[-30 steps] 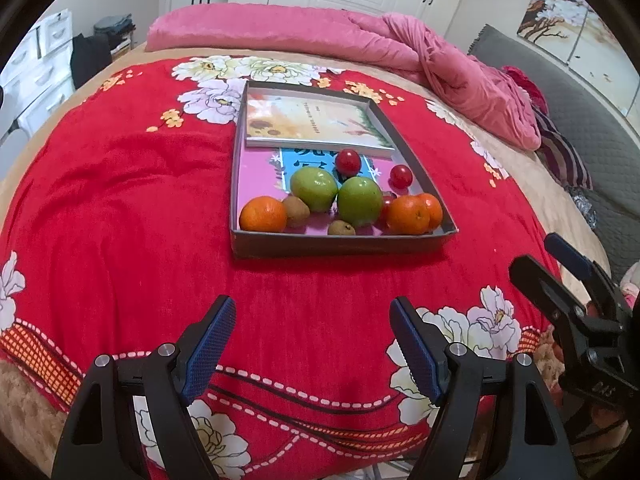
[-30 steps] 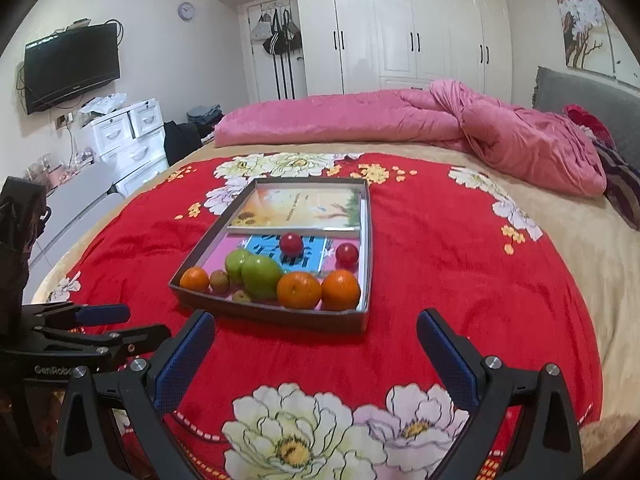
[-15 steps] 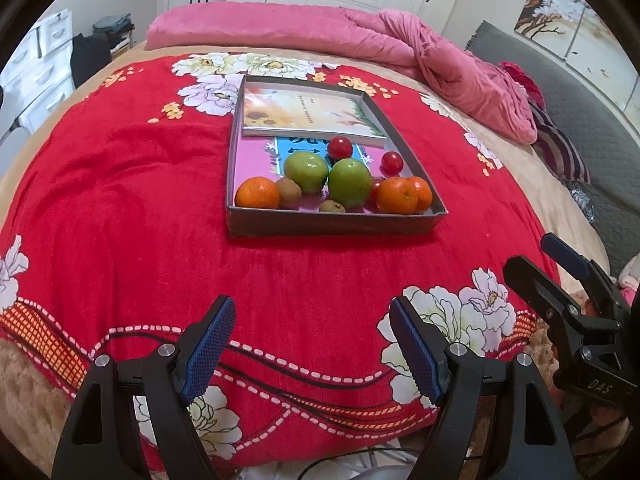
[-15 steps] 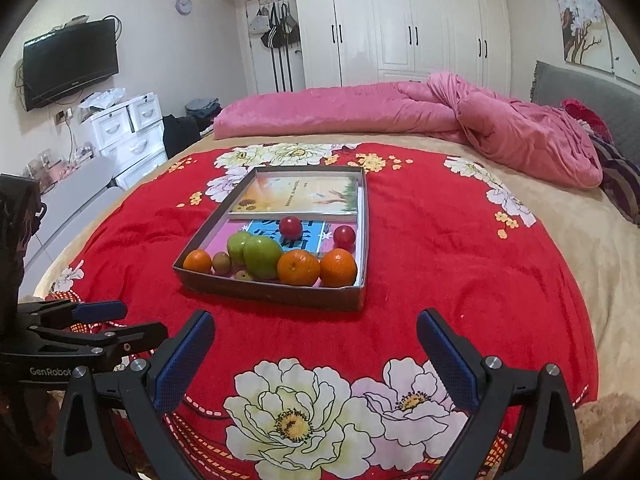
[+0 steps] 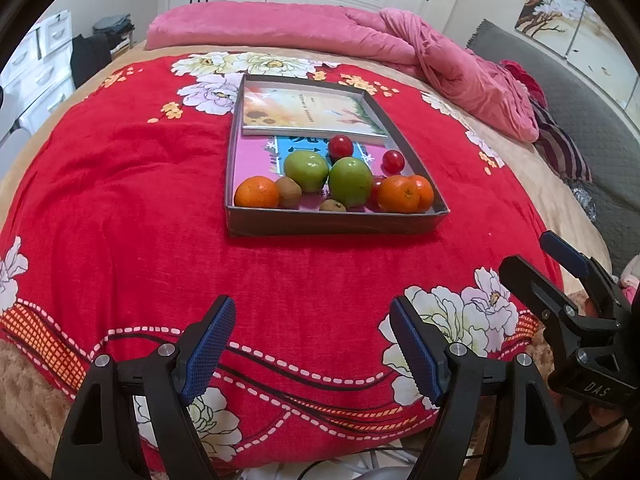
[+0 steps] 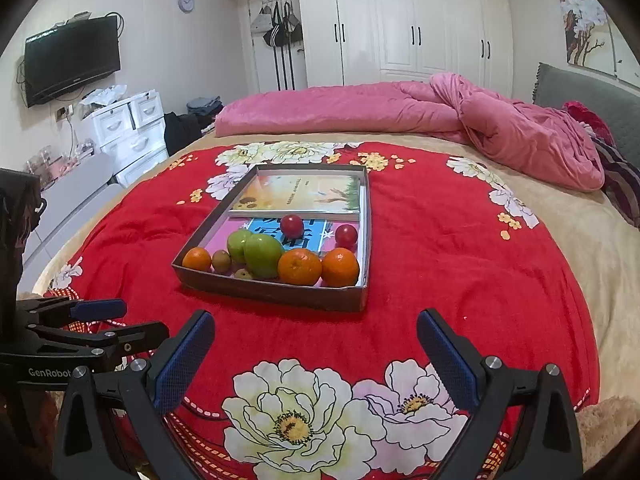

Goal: Organize fruits

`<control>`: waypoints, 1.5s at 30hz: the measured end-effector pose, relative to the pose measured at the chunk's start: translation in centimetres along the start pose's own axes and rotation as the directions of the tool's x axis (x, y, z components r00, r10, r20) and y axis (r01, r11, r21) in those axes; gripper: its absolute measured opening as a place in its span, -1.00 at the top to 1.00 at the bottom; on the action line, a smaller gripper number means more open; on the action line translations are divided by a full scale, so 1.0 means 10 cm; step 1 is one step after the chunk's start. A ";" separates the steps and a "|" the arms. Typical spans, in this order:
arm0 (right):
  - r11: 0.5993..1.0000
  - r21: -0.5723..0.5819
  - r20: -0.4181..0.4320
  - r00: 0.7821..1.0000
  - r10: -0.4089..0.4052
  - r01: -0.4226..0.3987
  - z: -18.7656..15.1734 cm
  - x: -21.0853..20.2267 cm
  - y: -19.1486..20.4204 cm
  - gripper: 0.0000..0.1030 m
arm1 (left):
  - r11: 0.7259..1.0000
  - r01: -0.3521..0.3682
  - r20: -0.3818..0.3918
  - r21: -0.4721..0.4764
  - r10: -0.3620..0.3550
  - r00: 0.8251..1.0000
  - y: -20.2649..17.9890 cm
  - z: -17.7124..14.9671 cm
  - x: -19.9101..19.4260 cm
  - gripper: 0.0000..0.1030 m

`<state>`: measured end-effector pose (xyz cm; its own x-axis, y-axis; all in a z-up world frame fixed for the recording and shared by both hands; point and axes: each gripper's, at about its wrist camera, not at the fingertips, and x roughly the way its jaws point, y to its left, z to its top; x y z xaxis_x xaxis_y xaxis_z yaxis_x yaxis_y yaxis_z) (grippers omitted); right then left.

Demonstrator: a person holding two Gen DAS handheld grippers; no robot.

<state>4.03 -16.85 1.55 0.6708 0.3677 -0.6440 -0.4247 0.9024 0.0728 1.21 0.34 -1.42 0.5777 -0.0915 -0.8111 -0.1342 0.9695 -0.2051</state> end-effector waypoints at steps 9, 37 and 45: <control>1.000 -0.005 0.001 1.000 0.001 -0.001 0.00 0.00 0.01 -0.97 | 1.000 -0.007 0.000 0.005 0.007 1.000 0.00 0.01 0.00 -0.56; 1.000 -0.012 -0.004 1.000 0.002 -0.002 0.00 0.00 0.04 -0.97 | 1.000 -0.016 0.000 -0.006 0.016 1.000 0.03 0.02 0.01 -0.56; 1.000 -0.013 -0.001 1.000 0.003 -0.003 0.00 0.00 0.04 -0.97 | 1.000 -0.019 0.004 -0.008 0.019 1.000 0.04 0.04 0.00 -0.56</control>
<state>3.87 -16.51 1.59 0.6688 0.3703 -0.6446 -0.4346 0.8983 0.0651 1.42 0.78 -1.26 0.5785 -0.0725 -0.8124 -0.1513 0.9692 -0.1943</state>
